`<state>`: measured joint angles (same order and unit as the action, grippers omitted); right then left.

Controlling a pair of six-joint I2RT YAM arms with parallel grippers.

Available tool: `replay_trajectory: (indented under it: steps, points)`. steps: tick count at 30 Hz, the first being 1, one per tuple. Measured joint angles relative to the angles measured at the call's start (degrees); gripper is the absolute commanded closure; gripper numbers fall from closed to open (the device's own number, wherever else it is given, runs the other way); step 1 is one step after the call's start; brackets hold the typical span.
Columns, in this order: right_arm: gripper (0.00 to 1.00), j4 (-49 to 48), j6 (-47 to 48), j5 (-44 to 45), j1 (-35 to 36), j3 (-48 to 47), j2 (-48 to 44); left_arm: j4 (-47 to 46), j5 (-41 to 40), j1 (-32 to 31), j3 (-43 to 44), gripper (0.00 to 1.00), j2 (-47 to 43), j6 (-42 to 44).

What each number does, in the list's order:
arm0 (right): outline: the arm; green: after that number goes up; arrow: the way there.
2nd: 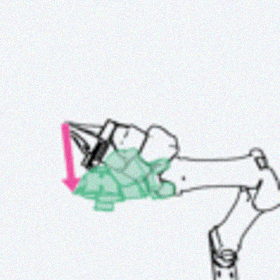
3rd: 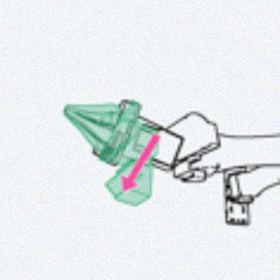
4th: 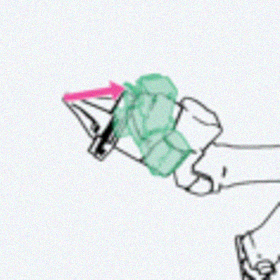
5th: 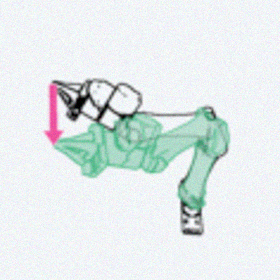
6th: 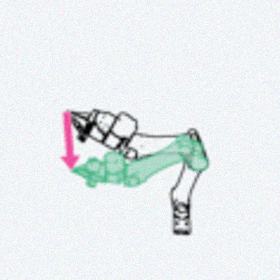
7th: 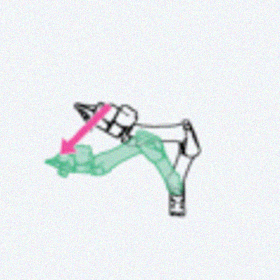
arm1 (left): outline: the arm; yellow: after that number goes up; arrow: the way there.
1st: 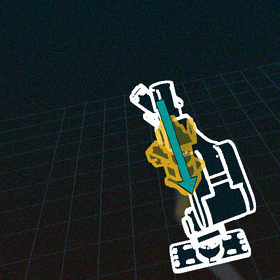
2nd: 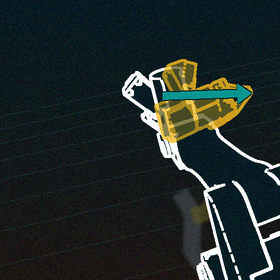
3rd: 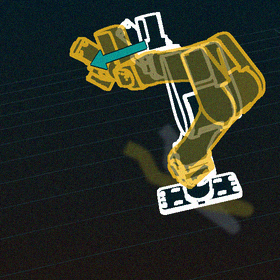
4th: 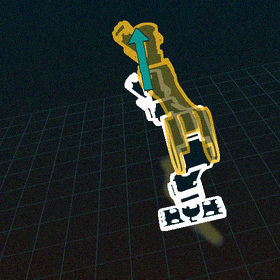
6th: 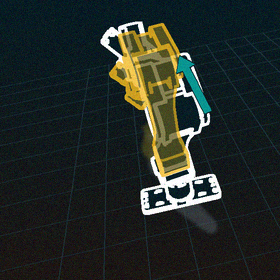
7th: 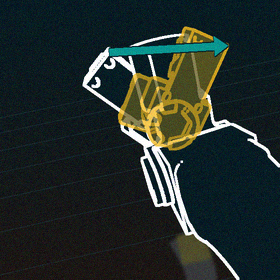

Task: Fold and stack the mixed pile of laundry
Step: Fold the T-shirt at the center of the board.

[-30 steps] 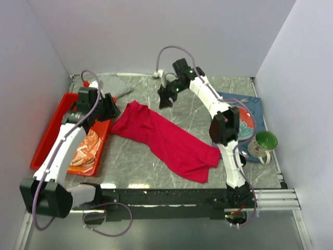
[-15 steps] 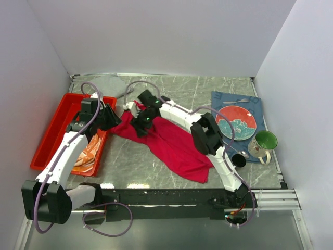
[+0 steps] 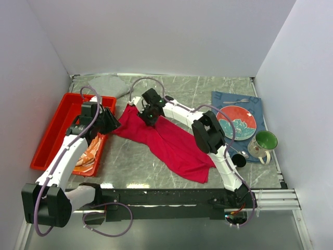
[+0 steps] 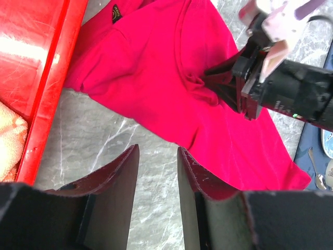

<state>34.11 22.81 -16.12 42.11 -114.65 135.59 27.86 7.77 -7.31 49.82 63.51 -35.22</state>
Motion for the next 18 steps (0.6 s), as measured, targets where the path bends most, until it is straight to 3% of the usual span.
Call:
replay_trajectory:
  steps: [2, 5, 11, 12, 14, 15, 18]
  points:
    - [0.96, -0.46, -0.31, 0.37, -0.48, 1.79, -0.13, -0.31, 0.04, 0.00, -0.26, 0.60, 0.00, 0.00]
    - [0.99, -1.62, -1.03, 0.13, -1.07, 3.58, -1.46, -0.50, 0.31, 0.00, -0.98, 0.60, 0.07, -0.02]
    - [1.00, -2.54, -2.67, -1.42, -2.78, 8.35, -5.97, -1.05, 1.62, 0.09, -1.44, 0.64, 1.07, -0.17]
    - [0.97, -2.84, -2.95, -1.88, -3.06, 8.90, -6.54, -1.40, 1.92, 0.11, -1.57, 0.66, 1.66, -0.35]
    - [0.80, -3.15, -3.63, -3.39, -3.76, 10.38, -8.02, -2.16, 2.47, 0.13, -1.86, 0.71, 3.30, -0.94]
    - [0.64, -3.04, -3.78, -4.70, -4.26, 11.26, -9.11, -2.45, 2.69, 0.13, -1.86, 0.74, 4.37, -1.29]
    - [0.46, -2.73, -4.09, -7.67, -5.81, 12.85, -11.58, -3.98, 3.08, 0.13, -1.84, 0.84, 8.72, -2.49]
